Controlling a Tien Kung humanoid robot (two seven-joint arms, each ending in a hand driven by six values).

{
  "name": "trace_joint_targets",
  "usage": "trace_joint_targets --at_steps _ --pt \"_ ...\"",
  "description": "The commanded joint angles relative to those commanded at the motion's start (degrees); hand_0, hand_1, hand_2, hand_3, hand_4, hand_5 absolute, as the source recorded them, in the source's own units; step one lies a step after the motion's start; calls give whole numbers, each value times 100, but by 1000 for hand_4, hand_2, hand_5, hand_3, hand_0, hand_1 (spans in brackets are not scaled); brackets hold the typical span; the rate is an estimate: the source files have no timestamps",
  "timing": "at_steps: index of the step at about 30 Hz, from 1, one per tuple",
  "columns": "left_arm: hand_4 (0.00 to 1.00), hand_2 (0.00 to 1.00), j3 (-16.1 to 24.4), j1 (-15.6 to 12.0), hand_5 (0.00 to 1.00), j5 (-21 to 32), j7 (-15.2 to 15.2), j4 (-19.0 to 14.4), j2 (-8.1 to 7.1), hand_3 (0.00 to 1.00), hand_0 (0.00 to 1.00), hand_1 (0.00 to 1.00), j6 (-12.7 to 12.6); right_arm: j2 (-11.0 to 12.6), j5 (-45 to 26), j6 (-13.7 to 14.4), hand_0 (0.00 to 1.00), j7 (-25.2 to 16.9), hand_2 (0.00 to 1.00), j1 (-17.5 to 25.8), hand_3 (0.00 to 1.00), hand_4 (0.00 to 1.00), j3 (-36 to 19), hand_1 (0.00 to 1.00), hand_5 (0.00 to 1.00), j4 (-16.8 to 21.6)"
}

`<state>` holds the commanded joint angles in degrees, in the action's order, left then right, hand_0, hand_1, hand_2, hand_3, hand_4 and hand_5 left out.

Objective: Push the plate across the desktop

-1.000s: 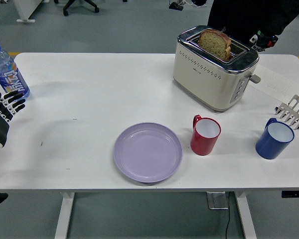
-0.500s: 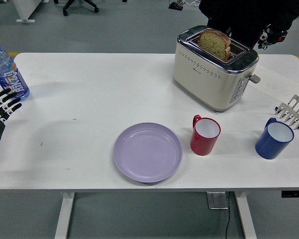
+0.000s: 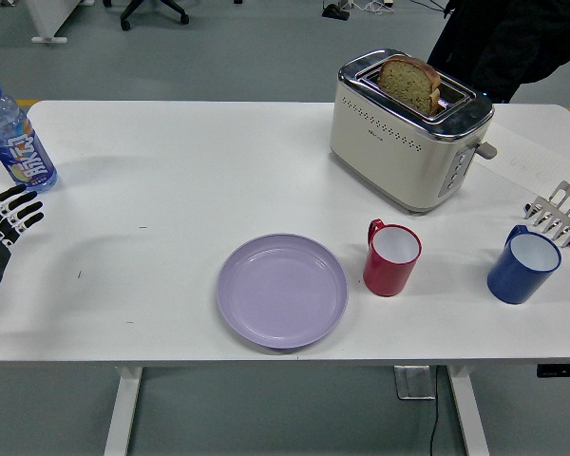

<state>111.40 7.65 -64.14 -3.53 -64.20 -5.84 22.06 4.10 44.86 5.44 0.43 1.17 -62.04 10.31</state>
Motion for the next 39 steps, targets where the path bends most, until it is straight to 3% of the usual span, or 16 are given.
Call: trace_joint_targets --at_steps 25,39 --pt "511 751 262 160 998 -205 -80 155 110 690 781 766 -206 -4 166 8 629 25 670 -138 662 220 -84 581 397 0" --pt "511 753 276 106 998 -200 -72 126 152 691 781 765 -244 -19 364 14 629 125 671 -133 661 220 -139 581 399 0"
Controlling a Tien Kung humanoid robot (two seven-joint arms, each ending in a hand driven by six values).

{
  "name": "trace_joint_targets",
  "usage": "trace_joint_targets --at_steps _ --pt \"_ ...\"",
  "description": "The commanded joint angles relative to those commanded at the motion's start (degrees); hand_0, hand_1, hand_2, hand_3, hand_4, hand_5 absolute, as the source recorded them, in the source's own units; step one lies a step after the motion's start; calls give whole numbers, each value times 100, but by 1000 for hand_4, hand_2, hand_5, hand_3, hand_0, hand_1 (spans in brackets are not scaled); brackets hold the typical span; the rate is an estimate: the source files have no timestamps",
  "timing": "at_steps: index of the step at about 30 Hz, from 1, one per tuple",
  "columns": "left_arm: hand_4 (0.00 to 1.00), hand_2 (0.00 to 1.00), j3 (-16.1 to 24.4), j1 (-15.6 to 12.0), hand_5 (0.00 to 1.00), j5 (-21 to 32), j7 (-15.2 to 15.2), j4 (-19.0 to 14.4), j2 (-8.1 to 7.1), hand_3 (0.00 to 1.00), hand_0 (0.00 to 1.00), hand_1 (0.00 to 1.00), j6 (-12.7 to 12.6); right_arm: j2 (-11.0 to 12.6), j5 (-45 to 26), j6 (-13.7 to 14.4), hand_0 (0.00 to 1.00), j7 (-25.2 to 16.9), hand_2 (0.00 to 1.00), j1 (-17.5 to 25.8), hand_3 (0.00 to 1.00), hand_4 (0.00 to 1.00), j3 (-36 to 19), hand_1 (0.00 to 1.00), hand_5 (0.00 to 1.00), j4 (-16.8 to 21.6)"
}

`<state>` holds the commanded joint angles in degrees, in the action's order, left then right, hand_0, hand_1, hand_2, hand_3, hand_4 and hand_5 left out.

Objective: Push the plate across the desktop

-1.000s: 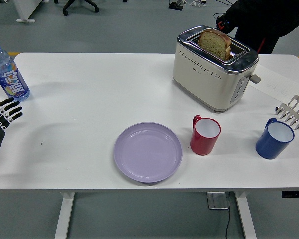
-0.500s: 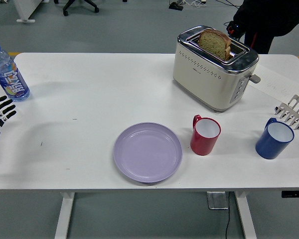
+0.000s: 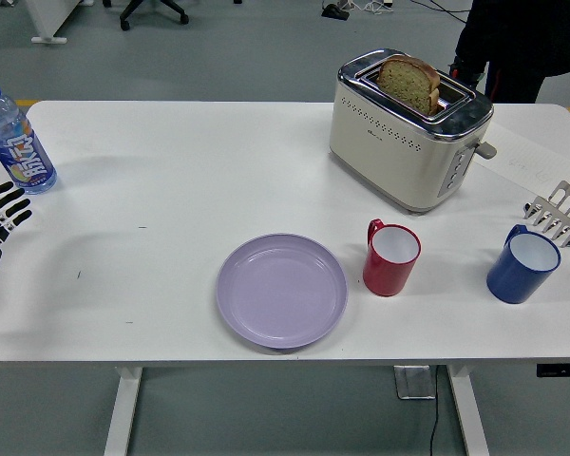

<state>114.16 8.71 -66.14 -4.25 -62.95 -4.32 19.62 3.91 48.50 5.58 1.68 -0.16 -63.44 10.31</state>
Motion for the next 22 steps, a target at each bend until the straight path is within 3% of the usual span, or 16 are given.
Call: trace_joint_targets --at_steps 22 --pt "510 755 -57 -123 998 -55 -20 -13 -2 693 781 763 -20 58 -118 22 629 -73 670 32 661 218 29 580 400 0"
